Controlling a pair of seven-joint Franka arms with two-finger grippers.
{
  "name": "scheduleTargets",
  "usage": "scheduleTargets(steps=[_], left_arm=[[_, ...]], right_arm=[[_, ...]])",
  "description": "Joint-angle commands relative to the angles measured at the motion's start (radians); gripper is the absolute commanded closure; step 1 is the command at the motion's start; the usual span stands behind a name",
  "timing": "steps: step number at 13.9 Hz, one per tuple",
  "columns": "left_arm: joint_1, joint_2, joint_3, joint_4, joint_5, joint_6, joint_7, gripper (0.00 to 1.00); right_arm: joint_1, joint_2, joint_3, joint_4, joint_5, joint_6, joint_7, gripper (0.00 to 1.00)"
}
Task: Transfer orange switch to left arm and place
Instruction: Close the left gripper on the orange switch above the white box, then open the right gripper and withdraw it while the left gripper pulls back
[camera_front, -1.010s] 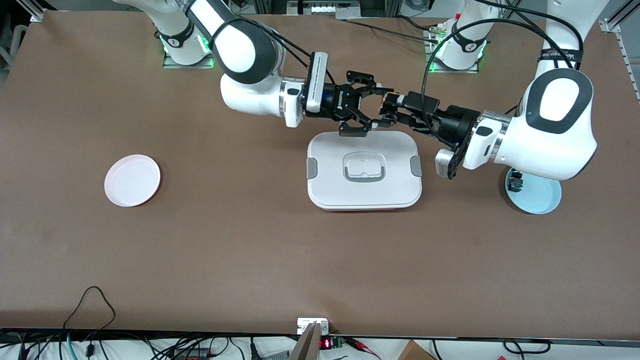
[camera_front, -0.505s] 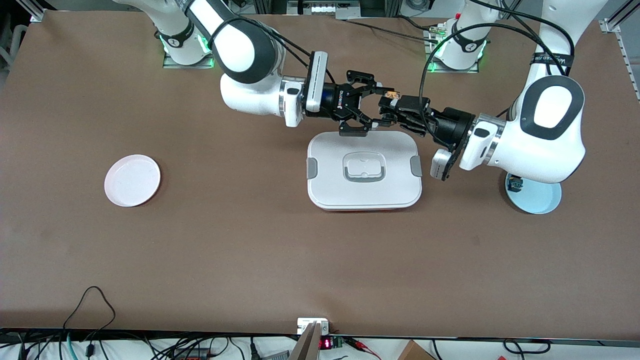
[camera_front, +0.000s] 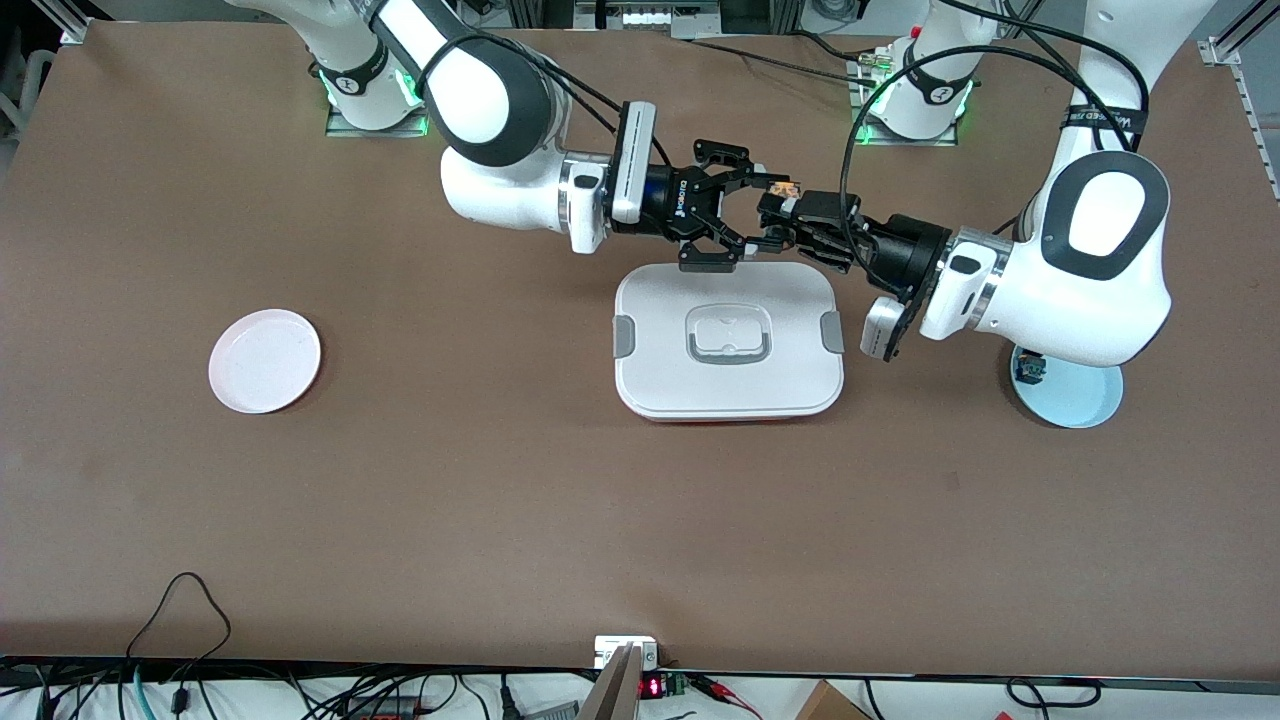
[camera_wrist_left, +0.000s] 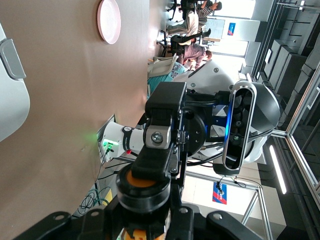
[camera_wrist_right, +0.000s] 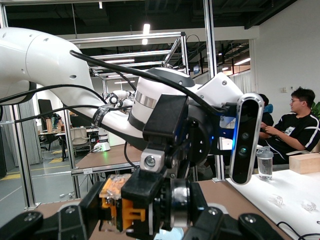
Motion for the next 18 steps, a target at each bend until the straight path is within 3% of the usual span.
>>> scheduleTargets(steps=[1, 2, 3, 4, 5, 9, 11, 14, 18], left_arm=[[0.009, -0.006, -0.012, 0.002, -0.019, -0.009, 0.014, 0.85], [0.009, -0.006, -0.012, 0.003, -0.019, -0.009, 0.014, 0.85], [0.009, -0.006, -0.012, 0.003, -0.019, -0.009, 0.014, 0.84], [0.009, -0.006, -0.012, 0.003, -0.018, -0.009, 0.014, 0.84], [0.011, -0.006, -0.012, 0.005, -0.018, -0.009, 0.014, 0.84], [0.011, -0.006, -0.012, 0.006, -0.018, -0.011, 0.014, 0.84], [0.011, -0.006, -0.012, 0.009, -0.018, -0.011, 0.014, 0.84], [0.011, -0.006, -0.007, 0.015, 0.020, -0.009, 0.012, 0.84], [0.008, -0.002, -0.010, 0.060, 0.229, -0.007, 0.046, 0.84]], right_arm=[[0.009, 0.002, 0.000, 0.010, 0.020, 0.022, -0.034, 0.99], [0.008, 0.003, 0.000, 0.010, 0.019, 0.022, -0.034, 0.98], [0.006, 0.003, -0.001, 0.010, 0.019, 0.022, -0.033, 0.88], [0.003, 0.003, -0.001, 0.010, 0.019, 0.022, -0.024, 0.38], [-0.004, 0.003, -0.001, 0.010, 0.020, 0.020, -0.011, 0.03], [-0.032, -0.009, -0.004, 0.010, -0.003, 0.011, 0.031, 0.00], [-0.070, -0.026, -0.004, 0.010, -0.094, 0.003, 0.109, 0.00], [-0.176, -0.049, -0.006, 0.005, -0.278, -0.182, 0.252, 0.00], [-0.351, -0.064, -0.006, -0.013, -0.467, -0.490, 0.311, 0.00]])
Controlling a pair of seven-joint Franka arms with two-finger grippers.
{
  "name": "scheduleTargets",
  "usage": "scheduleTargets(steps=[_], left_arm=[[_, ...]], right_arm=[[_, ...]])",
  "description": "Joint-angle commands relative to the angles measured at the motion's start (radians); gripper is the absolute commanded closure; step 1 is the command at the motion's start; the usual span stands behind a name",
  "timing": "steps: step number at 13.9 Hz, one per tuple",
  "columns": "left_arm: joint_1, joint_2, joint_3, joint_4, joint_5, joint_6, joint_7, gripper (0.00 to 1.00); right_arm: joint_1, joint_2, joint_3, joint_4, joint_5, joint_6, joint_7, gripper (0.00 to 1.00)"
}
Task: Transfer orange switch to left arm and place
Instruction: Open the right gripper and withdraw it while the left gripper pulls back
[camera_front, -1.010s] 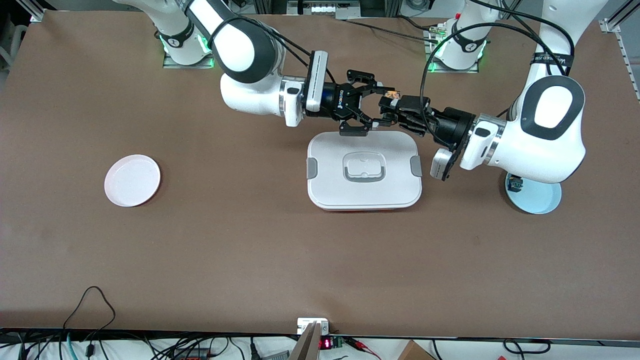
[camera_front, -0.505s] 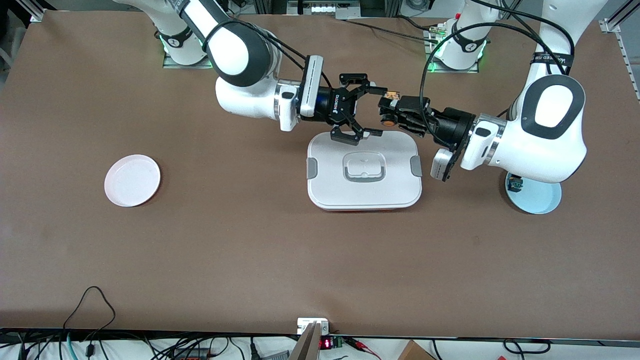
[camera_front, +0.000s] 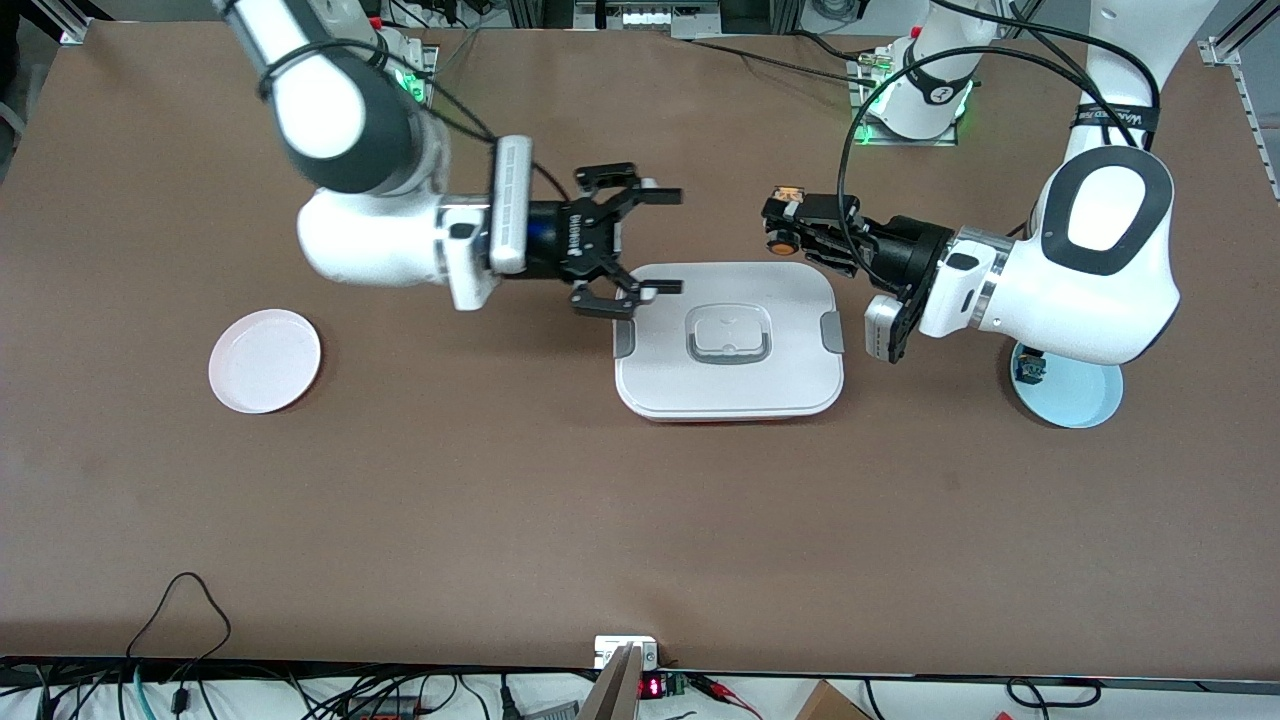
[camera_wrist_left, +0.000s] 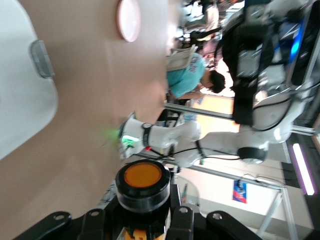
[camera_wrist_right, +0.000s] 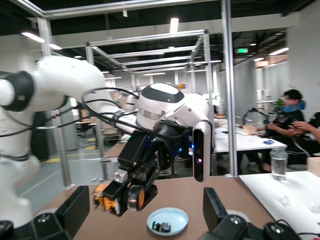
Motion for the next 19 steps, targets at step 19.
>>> scheduleTargets(steps=[19], left_arm=[[-0.003, 0.076, -0.003, 0.071, 1.347, 0.131, 0.724, 0.86]], right_arm=[[-0.652, -0.170, -0.023, 0.213, -1.170, -0.938, 0.504, 0.00]])
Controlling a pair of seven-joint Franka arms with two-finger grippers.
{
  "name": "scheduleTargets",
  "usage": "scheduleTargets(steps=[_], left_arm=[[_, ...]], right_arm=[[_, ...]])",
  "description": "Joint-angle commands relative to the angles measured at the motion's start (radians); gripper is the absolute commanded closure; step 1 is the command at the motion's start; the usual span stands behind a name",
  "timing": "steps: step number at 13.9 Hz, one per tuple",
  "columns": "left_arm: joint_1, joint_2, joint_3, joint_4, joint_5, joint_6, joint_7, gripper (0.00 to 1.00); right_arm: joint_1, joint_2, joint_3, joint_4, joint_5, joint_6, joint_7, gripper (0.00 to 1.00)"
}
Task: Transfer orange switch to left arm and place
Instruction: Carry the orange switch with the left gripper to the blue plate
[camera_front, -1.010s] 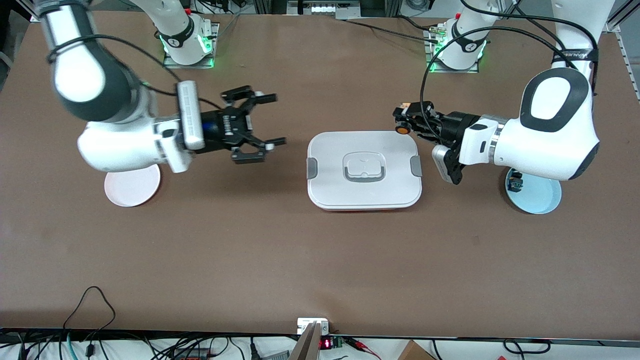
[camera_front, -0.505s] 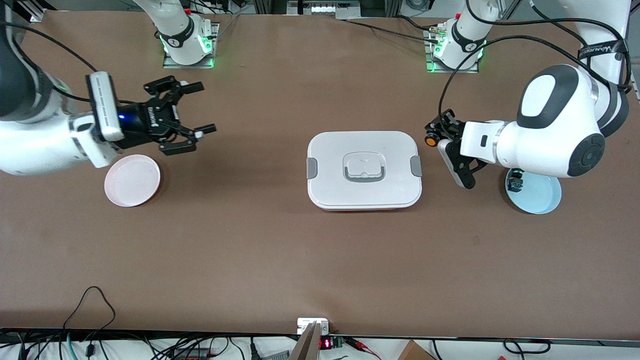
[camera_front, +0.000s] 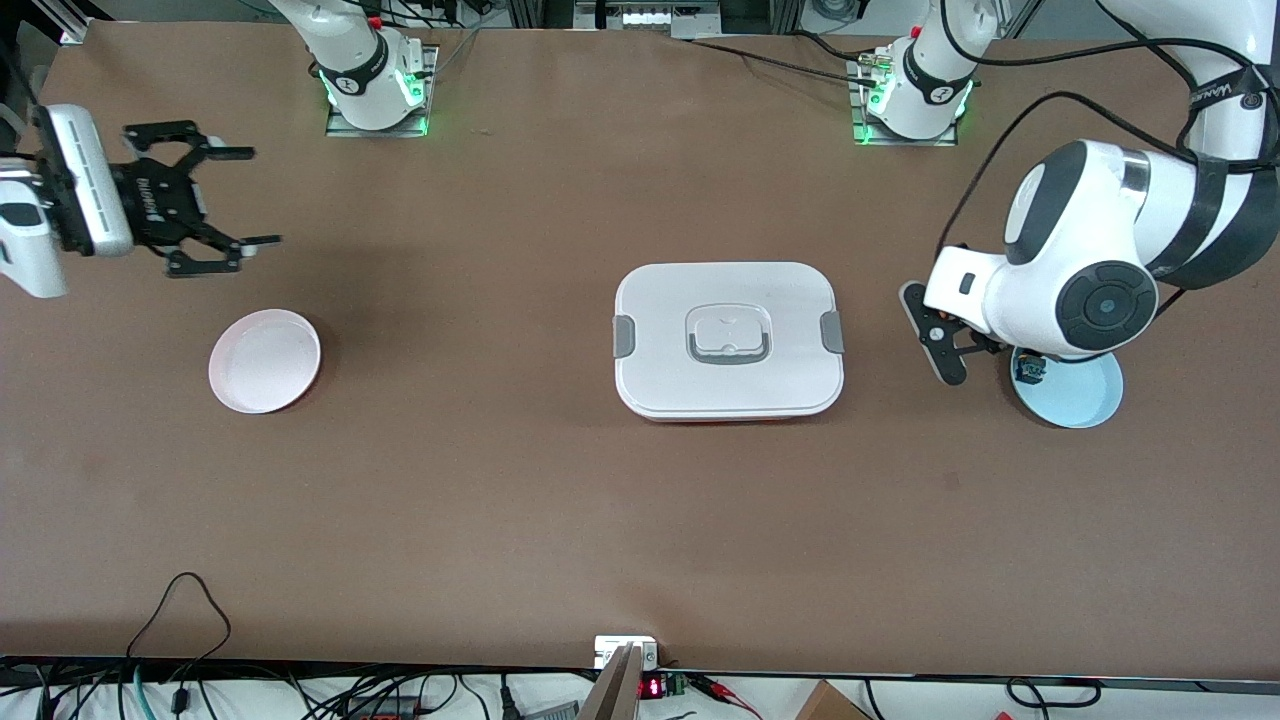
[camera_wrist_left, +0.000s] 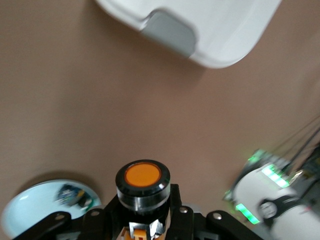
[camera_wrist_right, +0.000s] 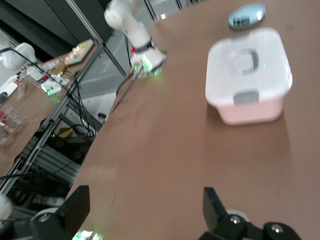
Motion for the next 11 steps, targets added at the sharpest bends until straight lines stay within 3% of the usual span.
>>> scheduleTargets(steps=[1, 3, 6, 9, 11], left_arm=[[0.046, 0.068, 0.005, 0.015, 0.152, 0.117, 0.152, 0.86], [0.064, 0.112, 0.005, -0.017, 0.235, 0.209, 0.218, 0.86], [0.089, 0.103, 0.005, -0.136, 0.348, 0.316, 0.263, 0.85], [0.190, 0.106, 0.005, -0.173, 0.382, 0.396, 0.407, 0.86], [0.238, 0.108, 0.005, -0.196, 0.436, 0.494, 0.467, 0.86]], right_arm=[[-0.025, -0.046, 0.001, 0.071, -0.196, -0.046, 0.194, 0.00], [-0.022, -0.080, 0.004, 0.082, -0.326, -0.058, 0.248, 0.00], [0.024, -0.109, 0.036, 0.134, -0.523, -0.058, 0.429, 0.00], [0.120, -0.153, 0.055, 0.150, -0.645, -0.059, 0.696, 0.00], [0.168, -0.155, 0.056, 0.159, -0.681, -0.055, 0.712, 0.00]])
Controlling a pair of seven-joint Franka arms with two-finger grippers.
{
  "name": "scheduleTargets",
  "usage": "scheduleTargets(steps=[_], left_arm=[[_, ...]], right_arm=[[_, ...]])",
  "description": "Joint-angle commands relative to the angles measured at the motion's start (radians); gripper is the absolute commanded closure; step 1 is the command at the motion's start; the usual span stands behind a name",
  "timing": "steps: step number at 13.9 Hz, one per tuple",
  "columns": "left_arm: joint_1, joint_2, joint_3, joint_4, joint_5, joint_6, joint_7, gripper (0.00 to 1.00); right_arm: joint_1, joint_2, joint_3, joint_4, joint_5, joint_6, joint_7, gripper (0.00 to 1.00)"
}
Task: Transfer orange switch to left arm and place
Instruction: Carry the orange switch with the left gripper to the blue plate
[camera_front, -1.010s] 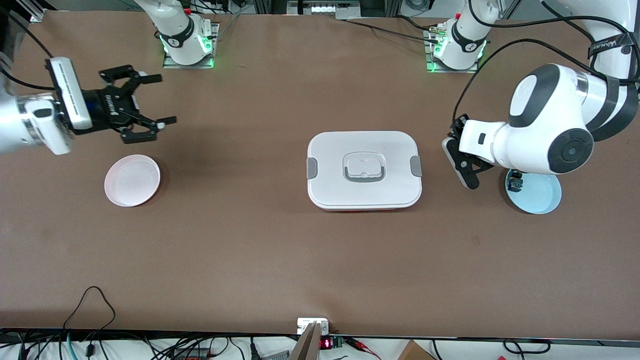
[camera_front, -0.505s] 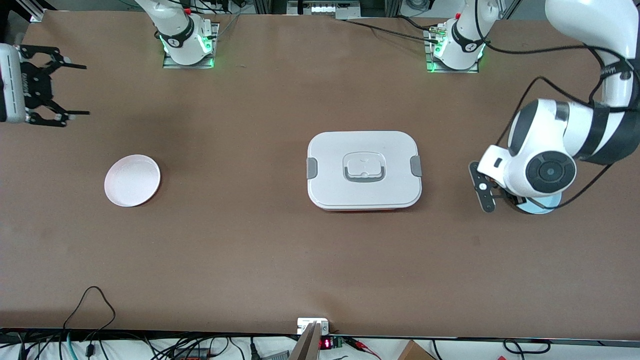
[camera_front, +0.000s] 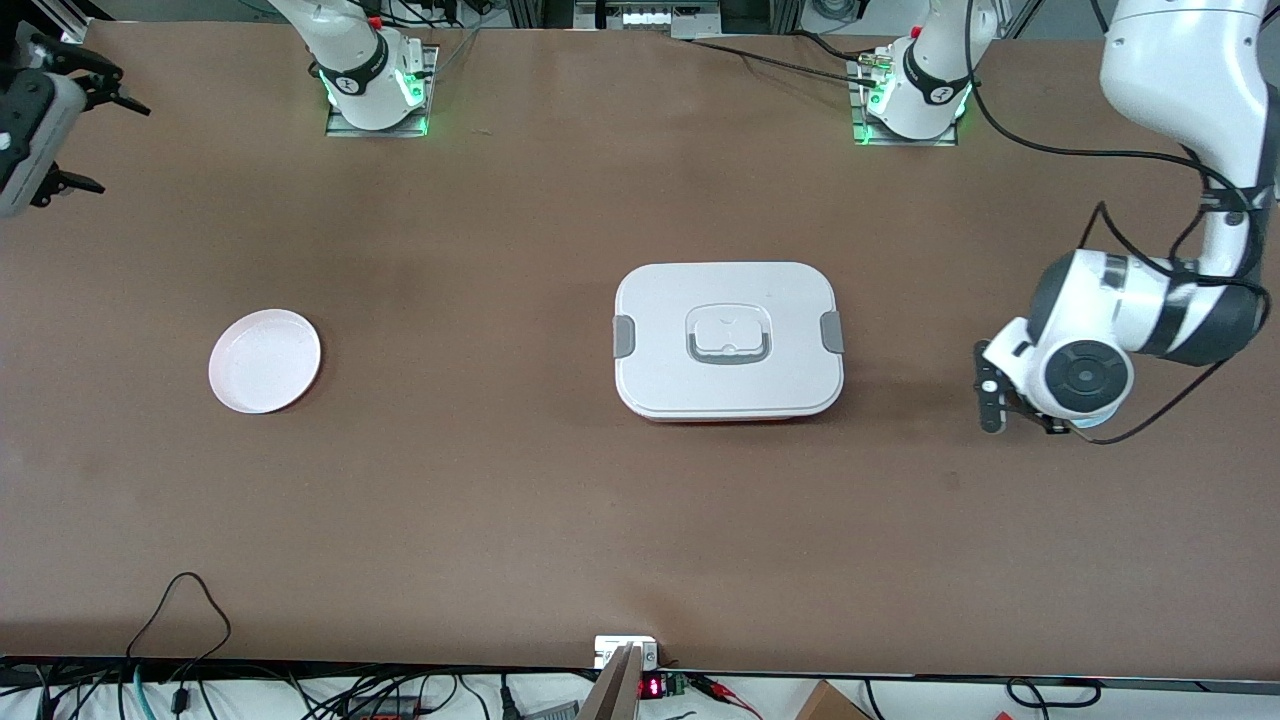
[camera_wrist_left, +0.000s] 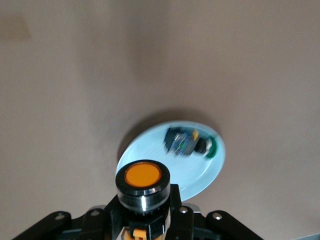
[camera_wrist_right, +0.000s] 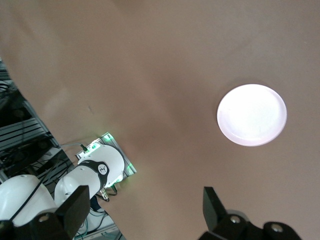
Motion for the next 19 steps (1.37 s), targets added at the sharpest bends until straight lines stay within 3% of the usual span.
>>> scheduleTargets(steps=[1, 5, 8, 11, 13, 16, 17, 19], left_arm=[[0.071, -0.035, -0.010, -0.075, 0.065, 0.113, 0.087, 0.86], [0.170, -0.035, -0.015, -0.164, 0.063, 0.267, 0.163, 0.87], [0.197, -0.035, -0.015, -0.214, 0.063, 0.296, 0.163, 0.87], [0.264, -0.017, -0.015, -0.265, 0.062, 0.395, 0.151, 0.89], [0.273, -0.011, -0.015, -0.300, 0.062, 0.443, 0.134, 0.89], [0.289, 0.003, -0.015, -0.301, 0.062, 0.448, 0.098, 0.88], [0.293, 0.006, -0.015, -0.301, 0.062, 0.448, 0.081, 0.86], [0.292, 0.011, -0.015, -0.298, 0.062, 0.448, 0.079, 0.83]], right_arm=[[0.042, -0.011, -0.001, 0.020, -0.047, -0.006, 0.058, 0.00], [0.036, -0.012, -0.009, 0.020, 0.003, 0.042, 0.403, 0.00], [0.044, -0.018, -0.003, 0.015, -0.015, 0.061, 0.643, 0.00], [0.042, -0.063, -0.003, -0.052, -0.018, 0.126, 0.756, 0.00], [0.036, -0.098, -0.007, -0.171, -0.018, 0.213, 0.756, 0.00], [0.027, -0.185, -0.010, -0.551, -0.024, 0.579, 0.756, 0.00], [0.006, -0.179, -0.018, -0.611, -0.023, 0.654, 0.750, 0.00], [0.001, -0.161, -0.018, -0.620, -0.023, 0.678, 0.746, 0.00]])
